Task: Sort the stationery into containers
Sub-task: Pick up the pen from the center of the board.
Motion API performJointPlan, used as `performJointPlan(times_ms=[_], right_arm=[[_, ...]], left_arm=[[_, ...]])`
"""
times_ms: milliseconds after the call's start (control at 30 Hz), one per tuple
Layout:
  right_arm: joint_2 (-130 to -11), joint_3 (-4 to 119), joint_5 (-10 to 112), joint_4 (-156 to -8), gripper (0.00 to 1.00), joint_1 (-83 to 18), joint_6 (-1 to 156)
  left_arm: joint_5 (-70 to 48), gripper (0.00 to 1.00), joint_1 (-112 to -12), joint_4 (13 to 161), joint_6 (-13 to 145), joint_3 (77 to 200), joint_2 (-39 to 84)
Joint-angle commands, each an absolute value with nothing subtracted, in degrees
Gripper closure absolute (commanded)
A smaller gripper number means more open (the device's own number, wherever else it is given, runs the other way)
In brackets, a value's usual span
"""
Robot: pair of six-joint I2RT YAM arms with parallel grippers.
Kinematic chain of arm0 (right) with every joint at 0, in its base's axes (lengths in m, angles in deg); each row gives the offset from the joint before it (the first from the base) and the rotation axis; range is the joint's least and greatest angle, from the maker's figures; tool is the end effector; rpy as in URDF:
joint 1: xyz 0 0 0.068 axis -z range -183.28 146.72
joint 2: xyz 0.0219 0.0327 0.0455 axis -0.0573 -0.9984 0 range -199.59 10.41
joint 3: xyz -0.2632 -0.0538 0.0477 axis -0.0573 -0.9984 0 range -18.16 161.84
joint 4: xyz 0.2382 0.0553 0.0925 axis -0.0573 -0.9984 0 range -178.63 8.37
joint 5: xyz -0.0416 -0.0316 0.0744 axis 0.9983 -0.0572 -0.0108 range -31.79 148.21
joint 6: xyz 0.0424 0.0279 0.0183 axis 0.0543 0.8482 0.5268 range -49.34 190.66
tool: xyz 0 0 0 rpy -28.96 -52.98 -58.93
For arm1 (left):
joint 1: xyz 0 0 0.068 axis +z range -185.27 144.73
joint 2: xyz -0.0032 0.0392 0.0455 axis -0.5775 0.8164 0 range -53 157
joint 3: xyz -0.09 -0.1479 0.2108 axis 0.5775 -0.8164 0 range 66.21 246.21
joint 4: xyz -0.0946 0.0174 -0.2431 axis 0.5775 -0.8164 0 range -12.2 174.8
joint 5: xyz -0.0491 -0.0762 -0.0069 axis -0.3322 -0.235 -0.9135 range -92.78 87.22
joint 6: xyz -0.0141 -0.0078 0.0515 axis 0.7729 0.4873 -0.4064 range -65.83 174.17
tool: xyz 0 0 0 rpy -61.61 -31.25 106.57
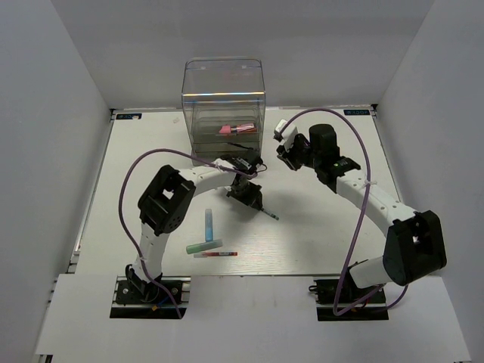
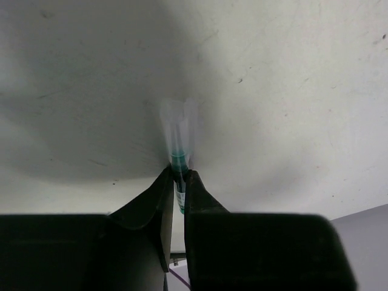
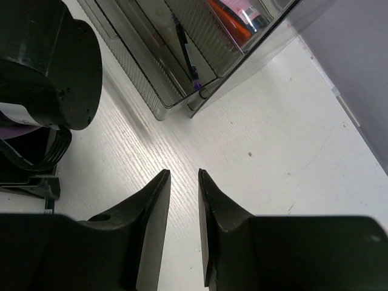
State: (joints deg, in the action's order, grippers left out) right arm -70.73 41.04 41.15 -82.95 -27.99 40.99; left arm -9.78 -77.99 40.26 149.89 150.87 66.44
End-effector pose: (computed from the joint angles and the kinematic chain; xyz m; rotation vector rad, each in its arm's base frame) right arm 0.2938 0.1467 0.2959 -1.0654 1.6515 0.2372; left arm 0.2950 -0.2781 0.1455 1.3568 -2.7602 0.3357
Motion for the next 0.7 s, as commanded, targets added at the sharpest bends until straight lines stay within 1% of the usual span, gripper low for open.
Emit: performJointPlan(times_ms=[0,67,133,300,333,367,467,533,600,633,667], right_arm=[[-68.6,40.6,39.2,-80.2,0.69,-27.4,42.5],[-68.3,40.5,39.1,-80.3,0.69,-27.1,42.8],[-68.3,40.3,38.6,-80.3,0.69,-27.1,43.0],[-67.6,39.4,37.9,-80.6,0.69,-26.9,43.5],[-67.5,39.2,37.8,-80.6,0.69,-27.2,43.7],[-67.3,39.2,37.6,-80.7,0.69,-26.9,43.8],[-67.1,38.8,37.4,-80.8,0.69,-27.1,43.9],[-67.0,38.6,37.5,-80.8,0.69,-26.9,44.1],[-67.0,38.6,37.2,-80.9,0.69,-27.0,44.1],[-66.8,38.6,37.3,-80.9,0.69,-26.8,44.1],[-66.8,38.7,37.2,-80.9,0.69,-27.1,44.1]], left_arm=[[-7.6,0.85,-79.3,37.0,151.0,148.0,65.2],[-7.1,0.85,-79.3,36.4,151.0,146.9,63.7],[-6.5,0.82,-79.9,36.4,151.0,144.6,62.6],[-5.9,0.63,-80.4,36.9,151.0,140.1,59.3],[-5.9,0.57,-80.4,36.4,151.0,139.0,59.3],[-5.9,0.54,-80.4,36.4,150.4,139.0,59.3],[-5.9,0.50,-81.0,35.1,149.6,137.7,59.3],[-5.3,0.50,-81.0,34.6,148.9,137.7,60.1],[-5.3,0.53,-81.0,34.6,148.3,137.1,60.7],[-5.3,0.56,-81.0,34.6,148.3,137.1,61.3],[-5.3,0.64,-81.0,34.6,147.8,137.1,61.3]])
